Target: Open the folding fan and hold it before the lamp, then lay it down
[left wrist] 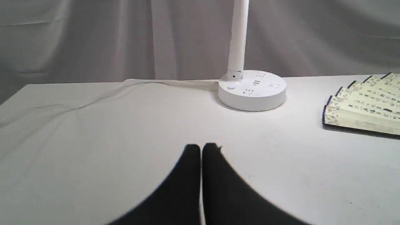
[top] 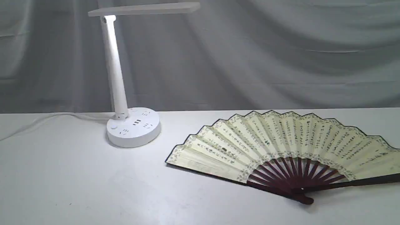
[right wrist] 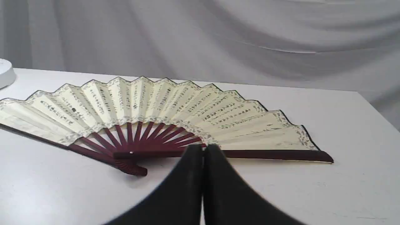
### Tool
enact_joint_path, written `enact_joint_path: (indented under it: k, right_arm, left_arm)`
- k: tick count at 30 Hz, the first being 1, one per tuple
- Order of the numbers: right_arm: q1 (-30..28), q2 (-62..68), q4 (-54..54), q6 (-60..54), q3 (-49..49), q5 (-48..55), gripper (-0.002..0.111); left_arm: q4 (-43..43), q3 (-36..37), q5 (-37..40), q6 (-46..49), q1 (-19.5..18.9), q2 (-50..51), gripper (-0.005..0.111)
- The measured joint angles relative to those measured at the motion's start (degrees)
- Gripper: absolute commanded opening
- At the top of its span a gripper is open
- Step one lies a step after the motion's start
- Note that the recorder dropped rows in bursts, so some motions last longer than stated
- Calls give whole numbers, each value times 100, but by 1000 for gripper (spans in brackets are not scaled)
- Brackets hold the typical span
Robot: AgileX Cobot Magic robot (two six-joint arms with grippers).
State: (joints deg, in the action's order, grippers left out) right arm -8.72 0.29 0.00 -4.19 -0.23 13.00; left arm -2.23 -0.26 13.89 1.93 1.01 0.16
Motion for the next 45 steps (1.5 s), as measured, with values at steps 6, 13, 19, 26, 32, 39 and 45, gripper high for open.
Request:
enact_joint_path:
  k: [6,13,19,26,32,39,45]
  right_arm:
    - [0,0,0,0,0,-22,0]
    - [0,0,0,0,0,-45,0]
    - [0,0,0,0,0,-45,0]
    - [0,0,0,0,0,-45,0]
    - [0,0,0,0,0,-45,0]
    - [0,0,0,0,0,-45,0]
    - [0,0,0,0,0,-45,0]
  left_arm:
    - [-13,0,-55,0,0,0,0]
    - [-13,0,-67,10,0,0,0]
    - [-13,0,-78,10,0,0,0]
    - [-13,0,-89,10,0,0,0]
    - [-13,0,-89,10,0,0,0]
    - [-13,0,-89,10,0,0,0]
    - [-13,0,-89,21,0,0,0]
